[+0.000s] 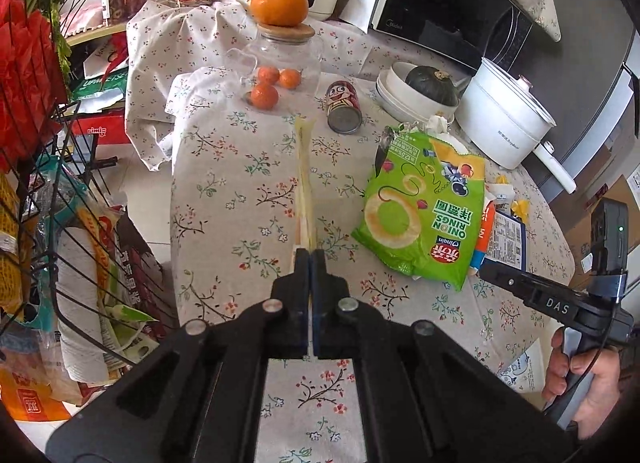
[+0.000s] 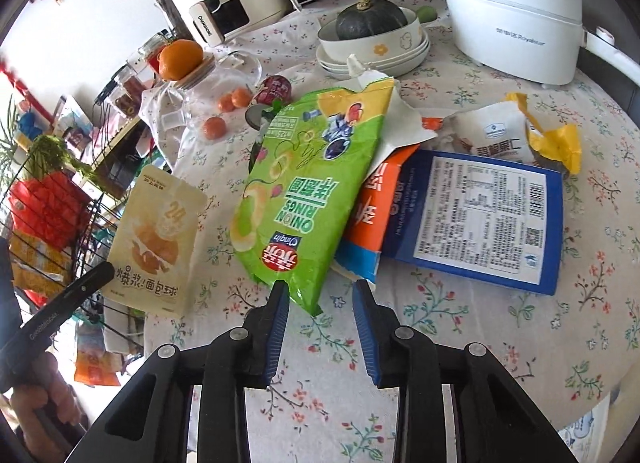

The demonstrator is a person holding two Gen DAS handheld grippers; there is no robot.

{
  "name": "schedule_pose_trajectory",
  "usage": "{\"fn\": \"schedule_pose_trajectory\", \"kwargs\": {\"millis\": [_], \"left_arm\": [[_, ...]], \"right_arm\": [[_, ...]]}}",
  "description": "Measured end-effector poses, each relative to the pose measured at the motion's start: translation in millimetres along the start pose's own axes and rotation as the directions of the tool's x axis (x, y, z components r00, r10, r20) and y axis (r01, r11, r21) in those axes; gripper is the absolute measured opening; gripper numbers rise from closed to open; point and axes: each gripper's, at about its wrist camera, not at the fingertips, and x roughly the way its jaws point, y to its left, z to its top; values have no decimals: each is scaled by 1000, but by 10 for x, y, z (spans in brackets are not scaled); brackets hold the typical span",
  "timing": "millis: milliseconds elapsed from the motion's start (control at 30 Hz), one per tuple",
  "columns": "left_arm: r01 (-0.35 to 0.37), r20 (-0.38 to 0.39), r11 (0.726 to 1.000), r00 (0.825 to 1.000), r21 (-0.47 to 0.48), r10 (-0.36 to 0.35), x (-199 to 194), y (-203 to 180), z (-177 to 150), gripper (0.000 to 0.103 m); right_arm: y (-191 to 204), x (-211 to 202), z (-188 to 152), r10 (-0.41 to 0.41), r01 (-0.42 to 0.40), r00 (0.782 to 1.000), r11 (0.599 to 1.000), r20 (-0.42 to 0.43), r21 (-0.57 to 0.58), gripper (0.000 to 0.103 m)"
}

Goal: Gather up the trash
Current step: 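Grasp the bread bag with the left tool while the right tool grasps the green onion-rings bag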

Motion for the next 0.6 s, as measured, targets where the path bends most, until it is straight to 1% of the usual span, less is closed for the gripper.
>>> {"fn": "schedule_pose_trajectory", "kwargs": {"millis": [67,167,333,433,467,500,533,600], "left_arm": [[1,6,1000,1000,1,-1,-25,21,0,1],[1,5,1000,1000,5,-1,-36,44,-3,1],[0,-15,1000,1000,7,0,16,80,-28,1],[-4,-19,1000,1000,10,4,33,78,-37,1],[-4,-18,1000,1000,11,4,30,78,-40,1],[-5,-16,1000,1000,13,5,24,75,-43,1],[-7,-13,1000,1000,16,7,17,72,-40,1],[-9,-3,1000,1000,18,9,-10,58,-46,1]], "right_arm": [[36,99,27,-2,2,1000,1000,3,4,33],[2,207,51,-2,2,1000,999,4,46,34],[-89,336,110,45,-45,999,993,2,108,34],[-138,397,145,89,-89,996,986,11,138,34],[-151,407,153,106,-107,994,983,12,150,32],[-160,412,157,127,-128,992,979,15,158,18],[-160,403,162,148,-150,989,975,22,163,13],[-126,338,174,155,-158,987,976,35,148,10]]}}
